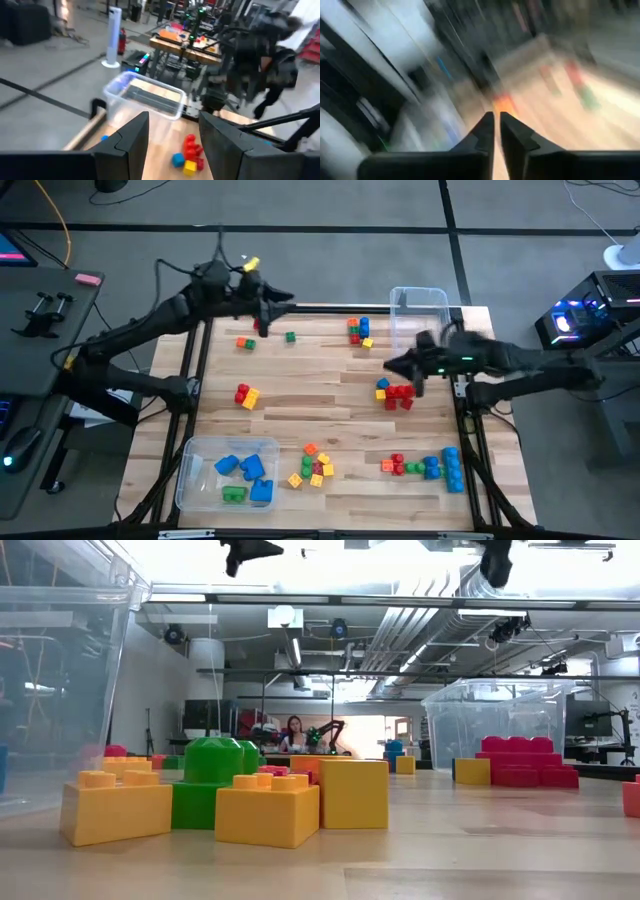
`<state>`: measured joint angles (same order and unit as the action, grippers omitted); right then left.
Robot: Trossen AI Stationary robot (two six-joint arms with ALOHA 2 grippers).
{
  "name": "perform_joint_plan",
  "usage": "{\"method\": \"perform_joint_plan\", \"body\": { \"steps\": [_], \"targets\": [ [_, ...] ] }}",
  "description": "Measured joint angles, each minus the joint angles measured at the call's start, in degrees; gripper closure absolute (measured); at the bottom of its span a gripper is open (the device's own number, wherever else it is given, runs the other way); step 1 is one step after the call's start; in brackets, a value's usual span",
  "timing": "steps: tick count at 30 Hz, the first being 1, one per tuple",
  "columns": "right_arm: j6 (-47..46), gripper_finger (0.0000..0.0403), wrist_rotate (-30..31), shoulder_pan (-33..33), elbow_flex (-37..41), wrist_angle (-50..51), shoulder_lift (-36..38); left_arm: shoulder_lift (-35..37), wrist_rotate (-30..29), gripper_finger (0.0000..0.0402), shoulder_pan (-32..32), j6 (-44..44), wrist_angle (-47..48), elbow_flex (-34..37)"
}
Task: Sort blocks by size
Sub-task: Adjust the right transparent bin
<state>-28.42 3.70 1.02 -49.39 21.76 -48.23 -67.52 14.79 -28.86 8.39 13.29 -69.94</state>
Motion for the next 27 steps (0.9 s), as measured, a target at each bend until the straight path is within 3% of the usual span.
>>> {"method": "perform_joint_plan", "body": {
  "steps": [5,9,14,24,27],
  "targets": [
    [3.9,0.0275,-1.24,-0.02,-14.95,34.41,-16.21,6.95,-0.01,0.0241,-3.74,-5.44,8.62,-0.01],
    [7.91,0.0222,-1.67,0.63,-18.96,49.65,-26.82,12.02,-0.01,0.0241,-5.6,-8.53,13.62,-0.01],
    [14.34,0.0212,-5.26,0.7,-15.91,49.32,-35.06,15.72,0.15,0.0241,-6.58,-12.48,16.13,-0.03],
    [31.56,0.0213,-2.38,0.9,-13.49,44.97,-45.09,16.05,0.11,0.0241,-7.19,-13.6,17.82,-0.03],
    [33.41,0.0213,0.99,0.98,-11.9,43.87,-46.06,15.54,0.07,0.0241,-7.19,-13.46,18.34,-0.03]
  ]
}}
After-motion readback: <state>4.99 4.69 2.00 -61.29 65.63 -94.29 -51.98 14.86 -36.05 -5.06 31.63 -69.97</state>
